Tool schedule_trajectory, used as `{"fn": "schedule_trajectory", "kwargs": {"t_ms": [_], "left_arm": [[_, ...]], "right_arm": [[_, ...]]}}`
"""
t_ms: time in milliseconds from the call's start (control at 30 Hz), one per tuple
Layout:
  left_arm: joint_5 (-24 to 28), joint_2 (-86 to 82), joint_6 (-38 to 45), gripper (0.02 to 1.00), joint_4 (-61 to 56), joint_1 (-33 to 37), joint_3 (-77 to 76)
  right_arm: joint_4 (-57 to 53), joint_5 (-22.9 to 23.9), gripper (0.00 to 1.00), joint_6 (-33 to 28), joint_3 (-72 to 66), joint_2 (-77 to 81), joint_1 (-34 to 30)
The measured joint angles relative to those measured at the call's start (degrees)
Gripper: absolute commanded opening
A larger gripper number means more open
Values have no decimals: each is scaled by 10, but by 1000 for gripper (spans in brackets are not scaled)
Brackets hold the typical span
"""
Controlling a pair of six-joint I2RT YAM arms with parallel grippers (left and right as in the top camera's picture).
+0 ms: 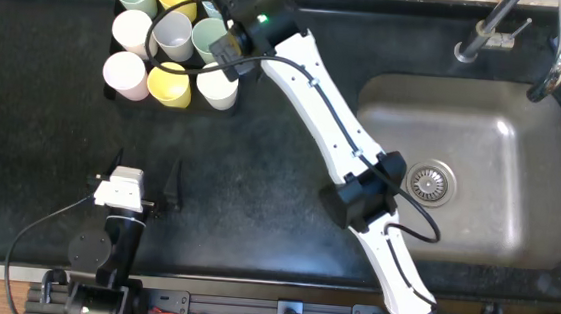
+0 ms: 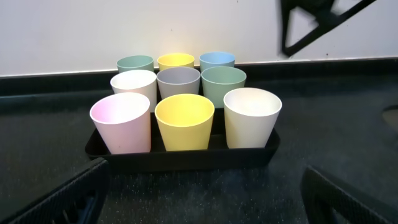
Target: Store Cups
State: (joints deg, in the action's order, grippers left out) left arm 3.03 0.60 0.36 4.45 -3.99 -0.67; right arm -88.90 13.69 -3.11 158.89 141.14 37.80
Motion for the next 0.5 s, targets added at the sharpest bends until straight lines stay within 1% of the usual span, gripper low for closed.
{"fn": "schedule_trajectory", "kwargs": {"t_ms": [133, 200, 300, 400, 500], "left_arm": [[0, 0, 0, 998, 0, 0, 0], [0, 0, 0, 998, 0, 0, 0], [0, 0, 0, 998, 0, 0, 0], [0, 0, 0, 998, 0, 0, 0], [0, 0, 0, 998, 0, 0, 0]], "right_arm": [[-37, 12, 998, 5, -14, -68, -26], [-28, 21, 998, 6, -68, -137, -48], [-21, 34, 998, 9, -188, -261, -87], [13, 48, 998, 14, -366, -414, -129], [76, 52, 998, 33, -559, -562, -159]]}}
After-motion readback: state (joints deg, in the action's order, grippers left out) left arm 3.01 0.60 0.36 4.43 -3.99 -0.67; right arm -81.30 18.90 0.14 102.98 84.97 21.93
